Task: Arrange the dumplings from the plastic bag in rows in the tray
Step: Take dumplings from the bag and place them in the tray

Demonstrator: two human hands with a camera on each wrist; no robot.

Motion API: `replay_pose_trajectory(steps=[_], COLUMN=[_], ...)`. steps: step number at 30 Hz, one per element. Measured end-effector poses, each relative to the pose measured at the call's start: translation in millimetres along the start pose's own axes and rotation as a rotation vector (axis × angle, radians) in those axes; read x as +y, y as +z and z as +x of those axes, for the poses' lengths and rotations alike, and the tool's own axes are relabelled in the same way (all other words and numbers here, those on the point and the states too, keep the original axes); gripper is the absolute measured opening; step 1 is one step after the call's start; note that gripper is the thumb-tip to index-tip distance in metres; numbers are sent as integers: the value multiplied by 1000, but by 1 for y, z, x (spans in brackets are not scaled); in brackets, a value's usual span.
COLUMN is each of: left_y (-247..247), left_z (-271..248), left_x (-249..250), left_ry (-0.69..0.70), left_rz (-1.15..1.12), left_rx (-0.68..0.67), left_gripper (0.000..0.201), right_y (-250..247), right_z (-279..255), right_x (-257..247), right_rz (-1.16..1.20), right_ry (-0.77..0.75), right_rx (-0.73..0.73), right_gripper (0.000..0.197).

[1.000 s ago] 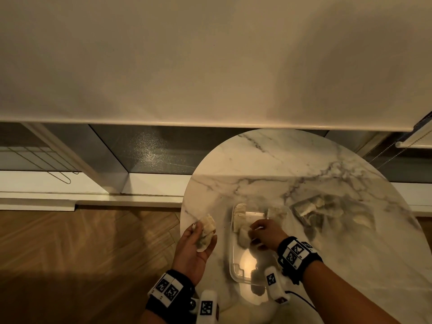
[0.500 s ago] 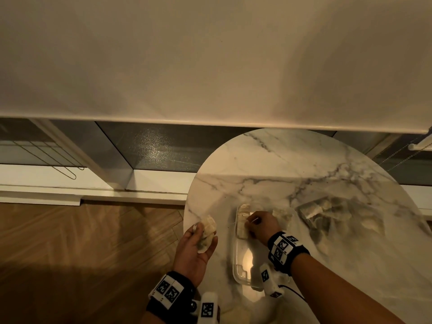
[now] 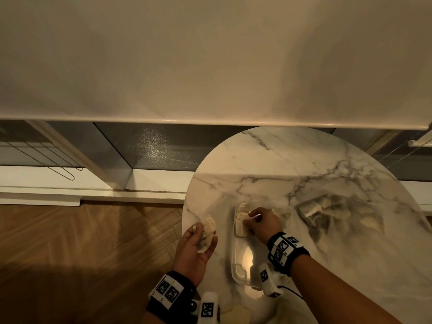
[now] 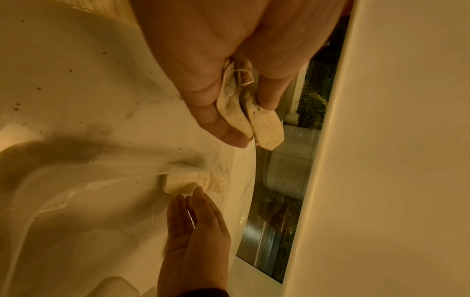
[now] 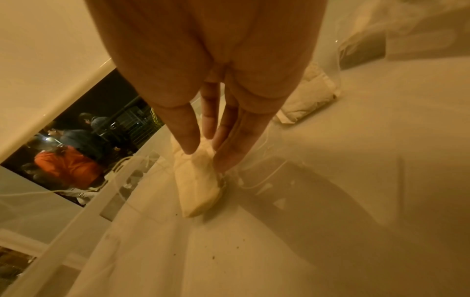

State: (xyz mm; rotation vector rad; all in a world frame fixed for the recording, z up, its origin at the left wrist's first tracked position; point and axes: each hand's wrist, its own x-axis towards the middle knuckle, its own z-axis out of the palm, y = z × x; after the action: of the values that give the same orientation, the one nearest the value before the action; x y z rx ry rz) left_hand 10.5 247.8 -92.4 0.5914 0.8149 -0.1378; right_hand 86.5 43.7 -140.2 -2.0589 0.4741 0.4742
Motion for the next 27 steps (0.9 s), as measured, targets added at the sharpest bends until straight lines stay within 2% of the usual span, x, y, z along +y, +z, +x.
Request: replay_pose_trajectory(steps=[3, 8, 13, 20, 27], left_y=[0, 2, 0, -1, -4], left_z=[2, 1, 4, 5, 7], left_x=[-2, -3, -2, -3, -2], left_ry=[-4, -9, -13, -14, -11], left_rz=[1, 12, 17, 23, 19], left_rx=[6, -5, 10, 23, 33], left_gripper=[53, 51, 47, 58, 48], right_y=[1, 4, 5, 8, 9], right_z=[2, 4, -3, -1, -4], right_x=[4, 9, 2, 0, -3], right_rz=[-5, -102, -256, -383, -369], right_ry=[33, 101, 77, -2, -52], right_rx=[6, -72, -162, -174, -114], right_gripper=[28, 43, 59, 54, 35])
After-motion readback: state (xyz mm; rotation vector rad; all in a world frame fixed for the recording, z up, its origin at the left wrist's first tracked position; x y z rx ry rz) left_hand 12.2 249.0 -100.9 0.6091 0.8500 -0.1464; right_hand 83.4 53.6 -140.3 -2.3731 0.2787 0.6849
